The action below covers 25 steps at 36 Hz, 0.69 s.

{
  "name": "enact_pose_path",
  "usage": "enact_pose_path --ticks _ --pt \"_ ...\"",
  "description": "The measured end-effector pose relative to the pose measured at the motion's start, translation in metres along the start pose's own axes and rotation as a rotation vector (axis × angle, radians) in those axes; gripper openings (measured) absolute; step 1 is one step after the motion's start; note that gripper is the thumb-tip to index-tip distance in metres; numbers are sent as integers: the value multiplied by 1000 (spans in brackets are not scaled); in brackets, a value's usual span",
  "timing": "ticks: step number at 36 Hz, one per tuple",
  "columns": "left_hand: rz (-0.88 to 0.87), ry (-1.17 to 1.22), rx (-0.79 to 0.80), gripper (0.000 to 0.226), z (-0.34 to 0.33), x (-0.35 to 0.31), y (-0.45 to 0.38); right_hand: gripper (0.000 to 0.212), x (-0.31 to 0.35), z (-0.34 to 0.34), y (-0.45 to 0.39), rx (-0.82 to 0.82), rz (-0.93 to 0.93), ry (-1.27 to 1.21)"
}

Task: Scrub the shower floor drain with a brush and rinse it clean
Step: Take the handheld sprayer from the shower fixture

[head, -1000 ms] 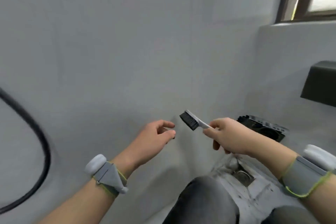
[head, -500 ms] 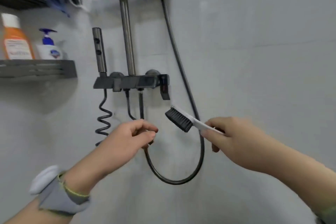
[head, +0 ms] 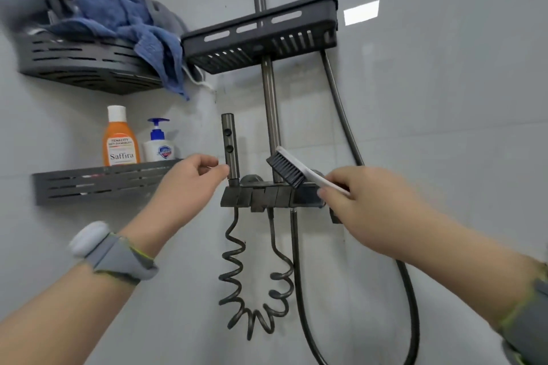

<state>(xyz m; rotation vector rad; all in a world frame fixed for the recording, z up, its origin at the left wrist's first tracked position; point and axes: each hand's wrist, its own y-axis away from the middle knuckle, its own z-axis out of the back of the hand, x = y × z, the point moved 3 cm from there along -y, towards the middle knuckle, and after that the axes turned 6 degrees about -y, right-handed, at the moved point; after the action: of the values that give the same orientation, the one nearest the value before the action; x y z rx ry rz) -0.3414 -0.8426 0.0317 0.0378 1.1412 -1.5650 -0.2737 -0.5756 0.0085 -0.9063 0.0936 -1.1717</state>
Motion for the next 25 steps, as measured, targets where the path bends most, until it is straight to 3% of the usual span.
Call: enact_pose_path --ticks 2,4,5,8,9,15,25 --pt "49 -29 27 60 -10 4 -21 11 2 -2 -13 -32 8 30" --pt "109 -7 99 72 -21 7 -37 15 6 -5 -24 -39 24 64" --pt "124 30 142 70 -30 4 -42 16 4 -2 -25 -39 14 85" --pt "132 198 181 25 -39 5 -50 29 6 -6 -32 -52 -1 67" --pt "123 245 171 22 -41 7 -53 32 5 -7 -32 -60 -9 41" --pt "127 409 135 34 -55 22 -68 35 -3 -16 -27 -48 -43 -37" --pt "64 464 193 36 -58 28 -76 31 -12 -22 -31 -35 -125 -48"
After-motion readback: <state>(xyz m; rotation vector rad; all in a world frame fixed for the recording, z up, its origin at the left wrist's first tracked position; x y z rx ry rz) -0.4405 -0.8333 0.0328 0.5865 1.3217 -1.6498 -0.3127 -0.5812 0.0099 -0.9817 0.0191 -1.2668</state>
